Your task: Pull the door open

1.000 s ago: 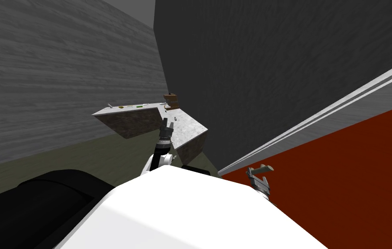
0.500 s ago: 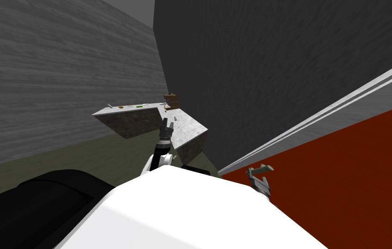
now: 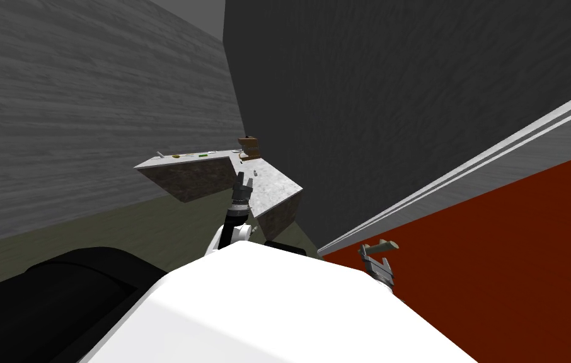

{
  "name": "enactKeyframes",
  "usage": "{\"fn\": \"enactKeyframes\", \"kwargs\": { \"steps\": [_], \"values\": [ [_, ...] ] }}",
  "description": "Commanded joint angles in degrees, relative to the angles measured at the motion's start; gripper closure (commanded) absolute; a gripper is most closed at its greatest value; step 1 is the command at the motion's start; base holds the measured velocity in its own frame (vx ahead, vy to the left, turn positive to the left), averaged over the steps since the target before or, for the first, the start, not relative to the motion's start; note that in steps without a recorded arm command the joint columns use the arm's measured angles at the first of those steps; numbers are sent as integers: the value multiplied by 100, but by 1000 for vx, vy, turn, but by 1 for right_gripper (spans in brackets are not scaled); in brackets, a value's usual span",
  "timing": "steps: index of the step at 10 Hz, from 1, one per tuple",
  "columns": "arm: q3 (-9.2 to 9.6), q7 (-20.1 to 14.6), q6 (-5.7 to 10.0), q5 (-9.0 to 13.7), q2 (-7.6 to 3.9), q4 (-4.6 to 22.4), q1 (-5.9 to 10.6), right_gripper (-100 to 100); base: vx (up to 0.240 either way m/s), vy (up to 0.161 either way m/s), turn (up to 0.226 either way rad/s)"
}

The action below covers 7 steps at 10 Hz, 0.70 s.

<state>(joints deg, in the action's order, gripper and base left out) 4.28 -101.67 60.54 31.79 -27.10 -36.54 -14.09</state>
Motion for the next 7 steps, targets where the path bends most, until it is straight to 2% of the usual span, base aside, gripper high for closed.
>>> {"fn": "enactKeyframes", "kwargs": {
  "steps": [1, 3, 4, 7],
  "values": [
    [0, 0, 0, 0, 0, 0, -1, -100, -3, 5, -13],
    [0, 0, 0, 0, 0, 0, -1, -100, 6, -7, 21],
    [102, -111, 130, -90, -43, 83, 1, -100, -6, 7, -21],
    [102, -111, 130, -90, -43, 83, 1, -100, 0, 0, 0]
  ]
}}
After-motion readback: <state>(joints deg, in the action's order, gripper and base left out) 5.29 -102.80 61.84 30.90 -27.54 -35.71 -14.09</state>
